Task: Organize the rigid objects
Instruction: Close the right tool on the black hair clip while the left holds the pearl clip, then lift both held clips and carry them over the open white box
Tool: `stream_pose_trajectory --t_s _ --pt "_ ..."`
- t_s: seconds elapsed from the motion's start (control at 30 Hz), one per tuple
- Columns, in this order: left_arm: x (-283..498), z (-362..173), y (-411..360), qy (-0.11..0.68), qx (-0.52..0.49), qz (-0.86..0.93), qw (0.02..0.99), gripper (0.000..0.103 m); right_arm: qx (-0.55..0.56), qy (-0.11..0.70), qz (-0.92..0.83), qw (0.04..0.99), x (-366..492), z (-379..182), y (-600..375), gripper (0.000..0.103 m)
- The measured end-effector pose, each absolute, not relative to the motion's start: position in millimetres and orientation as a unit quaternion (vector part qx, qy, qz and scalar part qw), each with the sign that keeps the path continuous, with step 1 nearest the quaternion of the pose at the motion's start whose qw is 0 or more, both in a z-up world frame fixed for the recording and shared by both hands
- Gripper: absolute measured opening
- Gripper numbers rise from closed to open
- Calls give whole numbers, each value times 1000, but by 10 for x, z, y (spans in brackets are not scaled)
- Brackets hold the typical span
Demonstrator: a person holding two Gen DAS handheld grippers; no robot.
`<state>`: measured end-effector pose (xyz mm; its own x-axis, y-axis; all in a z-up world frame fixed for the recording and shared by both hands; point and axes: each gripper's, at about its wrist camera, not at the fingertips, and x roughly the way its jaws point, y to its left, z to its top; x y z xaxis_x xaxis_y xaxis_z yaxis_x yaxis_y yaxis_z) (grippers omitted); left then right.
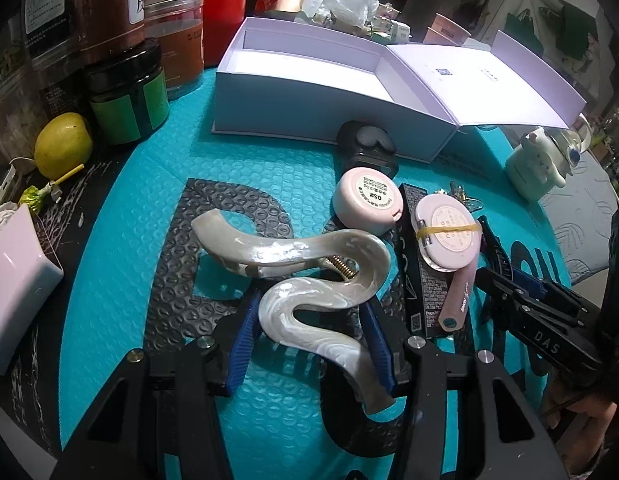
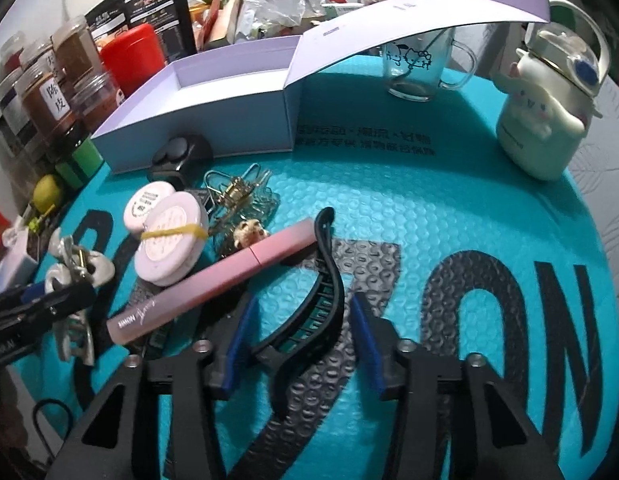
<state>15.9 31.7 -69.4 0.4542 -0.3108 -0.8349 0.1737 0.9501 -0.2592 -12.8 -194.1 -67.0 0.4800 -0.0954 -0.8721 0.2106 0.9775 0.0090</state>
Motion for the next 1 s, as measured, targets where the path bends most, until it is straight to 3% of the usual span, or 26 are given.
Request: stream_pose_trajectory --t_s 0.2,1.0 --pt "101 -685 271 503 -62 -152 849 50 44 496 -94 862 -303 -673 -1998 20" --pt "-339 -457 187 470 -56 -172 864 50 51 465 -80 880 -882 -464 -1869 20"
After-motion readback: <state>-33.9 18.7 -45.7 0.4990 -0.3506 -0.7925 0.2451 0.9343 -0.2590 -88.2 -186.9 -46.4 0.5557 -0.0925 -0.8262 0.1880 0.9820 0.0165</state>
